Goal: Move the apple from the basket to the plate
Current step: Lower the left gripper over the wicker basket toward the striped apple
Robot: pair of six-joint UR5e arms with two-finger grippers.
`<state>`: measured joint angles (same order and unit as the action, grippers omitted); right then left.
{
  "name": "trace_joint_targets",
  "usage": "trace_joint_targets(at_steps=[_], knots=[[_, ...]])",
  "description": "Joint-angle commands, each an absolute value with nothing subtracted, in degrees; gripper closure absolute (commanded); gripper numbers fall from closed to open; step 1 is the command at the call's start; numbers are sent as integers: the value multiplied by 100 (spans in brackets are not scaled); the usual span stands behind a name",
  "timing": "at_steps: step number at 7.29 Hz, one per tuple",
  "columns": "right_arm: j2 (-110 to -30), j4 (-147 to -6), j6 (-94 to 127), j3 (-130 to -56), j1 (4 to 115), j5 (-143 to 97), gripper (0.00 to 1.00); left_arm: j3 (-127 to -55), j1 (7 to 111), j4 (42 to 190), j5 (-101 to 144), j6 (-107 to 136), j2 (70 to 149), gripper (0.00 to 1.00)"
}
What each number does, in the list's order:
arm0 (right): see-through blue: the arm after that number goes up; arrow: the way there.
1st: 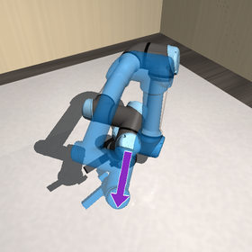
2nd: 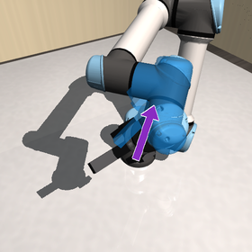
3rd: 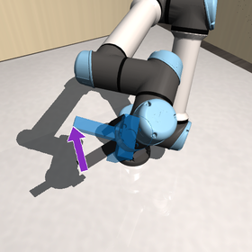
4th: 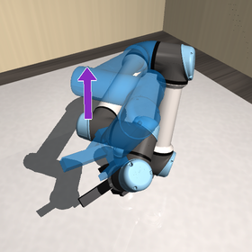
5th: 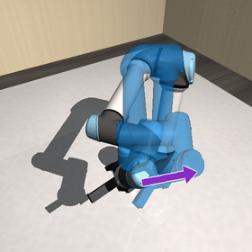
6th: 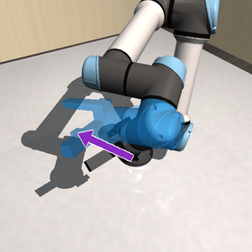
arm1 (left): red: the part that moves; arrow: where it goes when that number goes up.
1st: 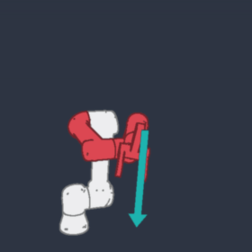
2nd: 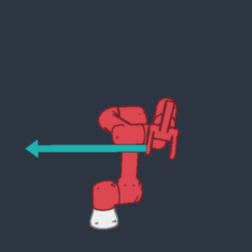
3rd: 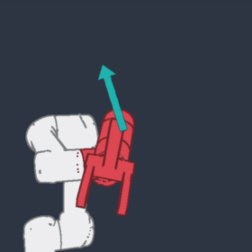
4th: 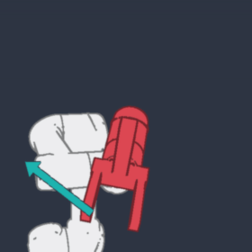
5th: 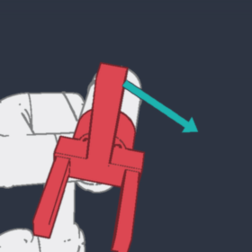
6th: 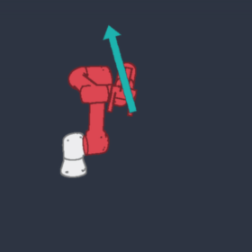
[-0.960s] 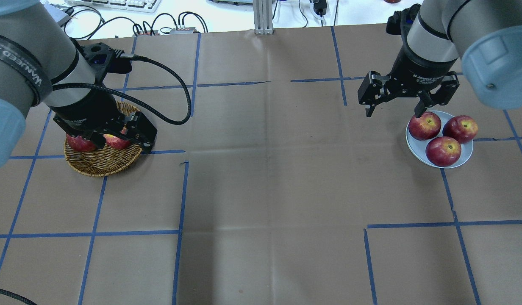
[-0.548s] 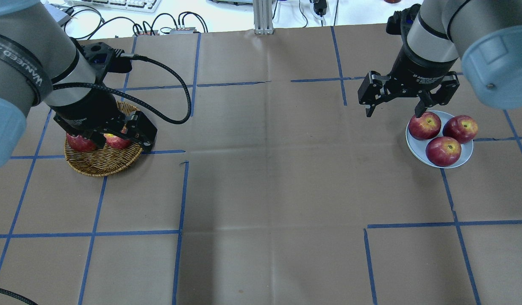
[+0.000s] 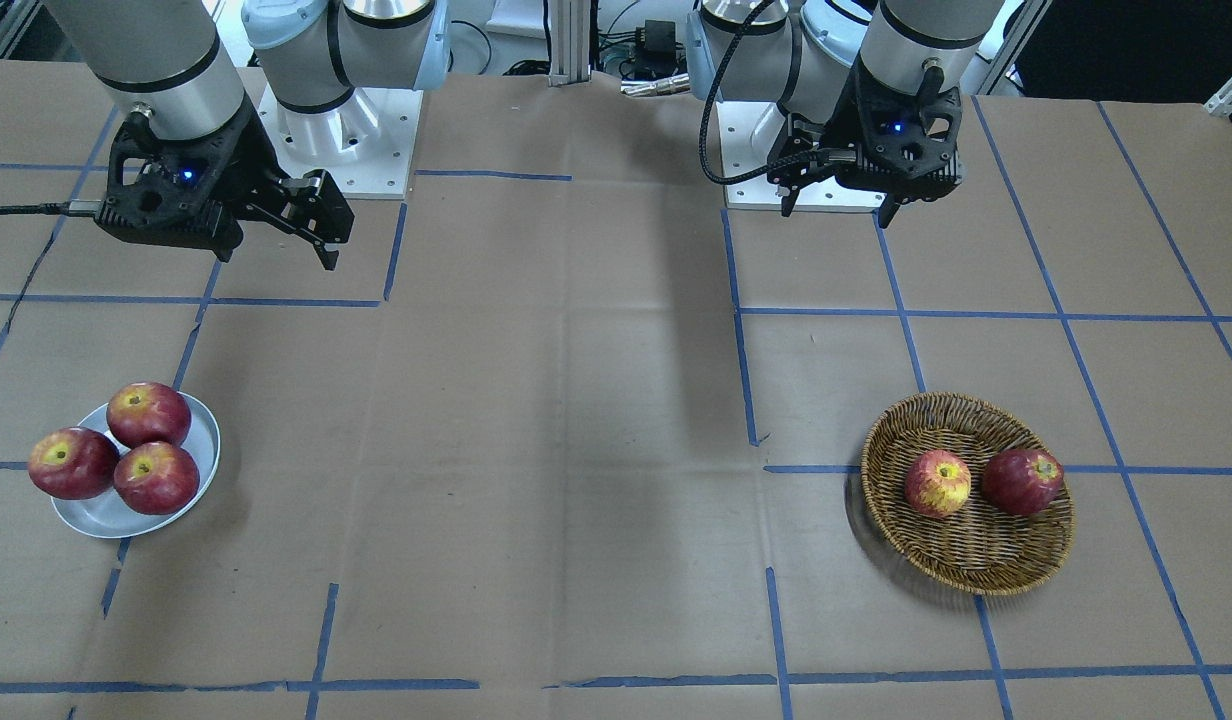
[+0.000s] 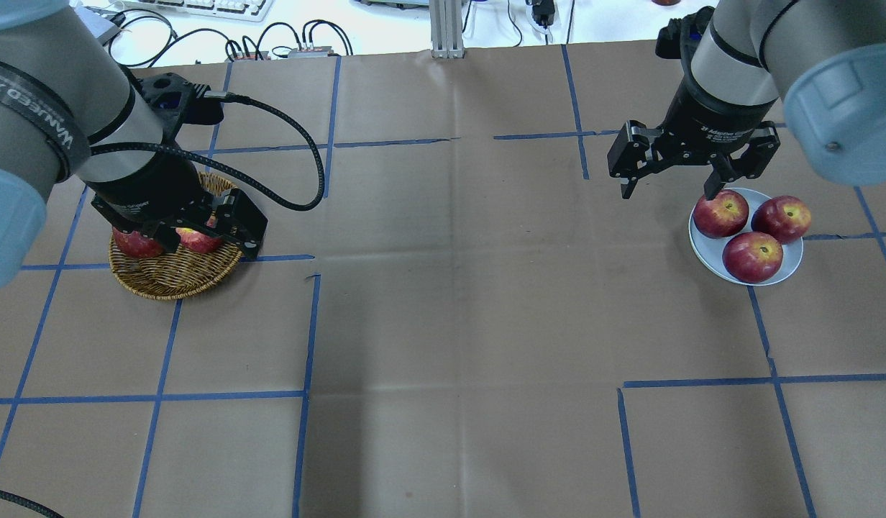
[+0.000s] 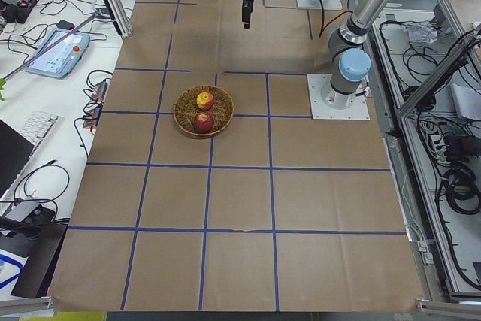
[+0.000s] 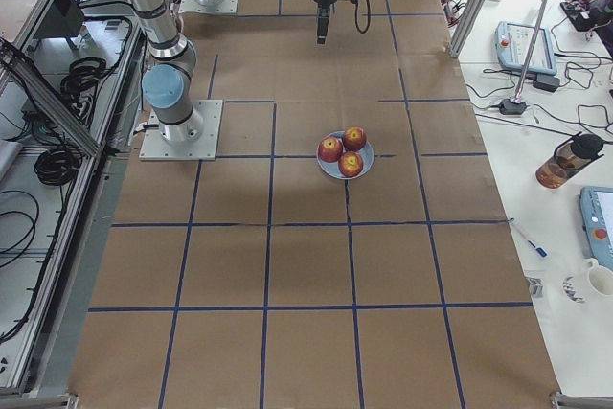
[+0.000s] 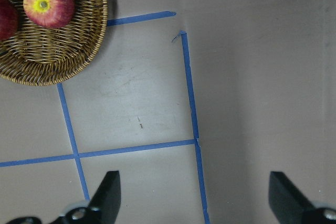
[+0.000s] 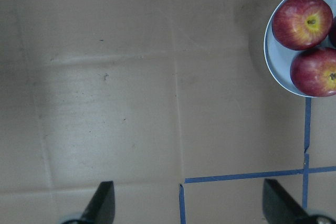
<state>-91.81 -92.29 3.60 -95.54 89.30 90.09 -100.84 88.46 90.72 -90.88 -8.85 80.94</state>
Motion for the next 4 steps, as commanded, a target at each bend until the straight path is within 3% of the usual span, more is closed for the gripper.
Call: trace_joint_targets(at_steps=[1,4], knots=[[-9176,-9229,352,-9554,8930,9017,0,-10143,8842,9062,-9097,-896,8059,0],[-9176,-9229,360,-9554,8930,9026,0,-10178,8745,9088,-9141,-1028,8024,0]])
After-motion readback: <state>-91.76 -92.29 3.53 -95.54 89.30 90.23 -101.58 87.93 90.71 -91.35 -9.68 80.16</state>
